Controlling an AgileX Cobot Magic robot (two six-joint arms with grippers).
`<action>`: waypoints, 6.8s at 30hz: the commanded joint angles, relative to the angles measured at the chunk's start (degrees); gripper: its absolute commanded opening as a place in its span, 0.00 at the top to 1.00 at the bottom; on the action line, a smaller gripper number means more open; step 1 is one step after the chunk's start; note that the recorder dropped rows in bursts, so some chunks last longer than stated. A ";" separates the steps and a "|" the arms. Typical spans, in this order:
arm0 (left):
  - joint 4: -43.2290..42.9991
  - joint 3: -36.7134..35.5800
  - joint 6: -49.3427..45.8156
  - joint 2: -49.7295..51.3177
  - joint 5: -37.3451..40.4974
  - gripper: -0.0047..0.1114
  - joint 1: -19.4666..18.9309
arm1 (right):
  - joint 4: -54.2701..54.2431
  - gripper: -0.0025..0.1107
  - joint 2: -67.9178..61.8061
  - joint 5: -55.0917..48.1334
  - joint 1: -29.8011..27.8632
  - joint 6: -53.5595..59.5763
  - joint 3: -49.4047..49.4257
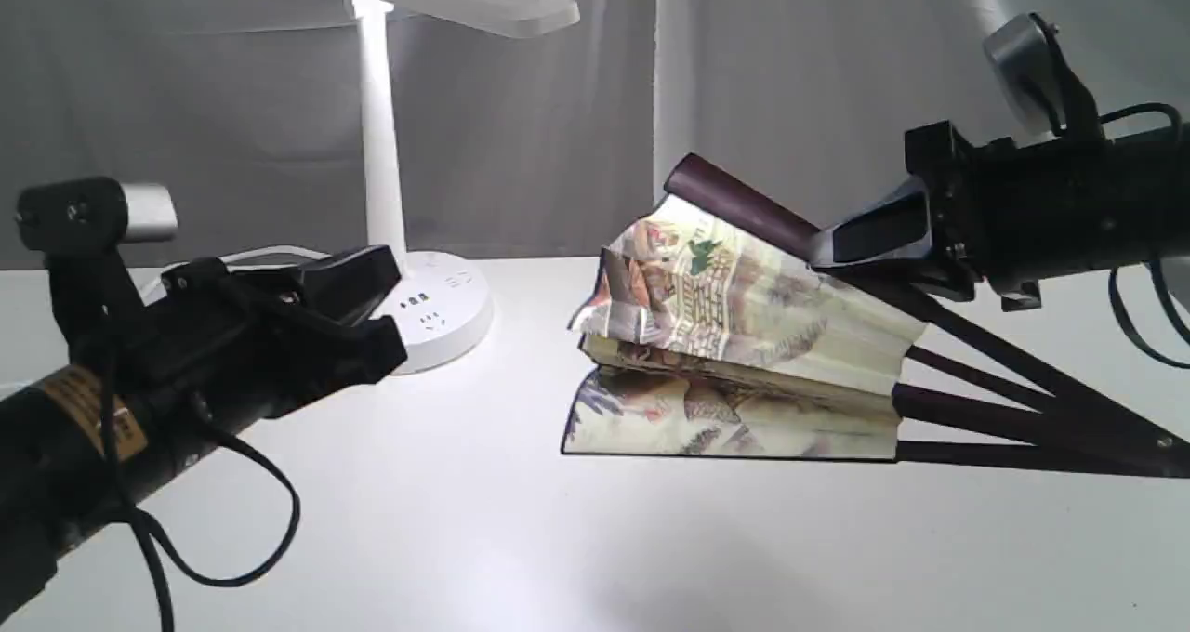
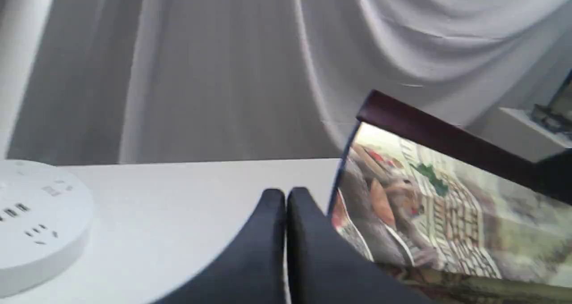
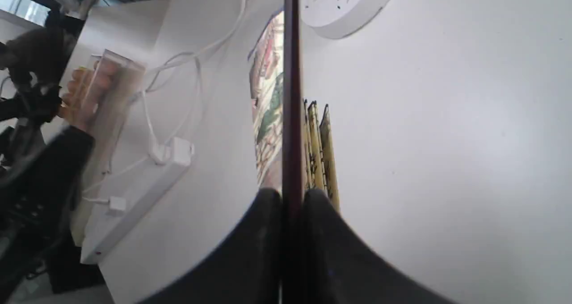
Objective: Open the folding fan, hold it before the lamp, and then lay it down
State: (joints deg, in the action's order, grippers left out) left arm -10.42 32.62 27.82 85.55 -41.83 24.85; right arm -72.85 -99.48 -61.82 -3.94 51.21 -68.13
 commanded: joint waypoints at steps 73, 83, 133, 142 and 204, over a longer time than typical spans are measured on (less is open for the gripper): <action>-12.59 25.69 72.57 41.02 -28.13 0.96 0.77 | -18.43 0.98 -4.92 1.77 -0.13 5.32 0.31; -14.75 25.69 75.62 41.02 -28.13 0.96 0.77 | -18.18 0.97 -4.92 1.63 -0.13 5.33 0.31; -29.71 30.24 86.50 40.66 -28.13 0.96 0.67 | -12.30 0.98 -4.92 8.07 -0.13 5.55 0.31; -27.68 29.30 85.67 40.61 -28.13 0.96 0.43 | -14.58 0.98 -4.92 13.18 -0.13 5.55 0.31; 36.50 7.26 60.42 23.43 -28.13 0.96 19.11 | -26.37 0.98 -4.92 23.36 -19.49 2.73 0.31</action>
State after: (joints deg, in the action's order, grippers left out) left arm 21.51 40.00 88.44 110.61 -67.30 44.16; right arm -101.30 -104.86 -39.64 -22.24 52.09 -67.81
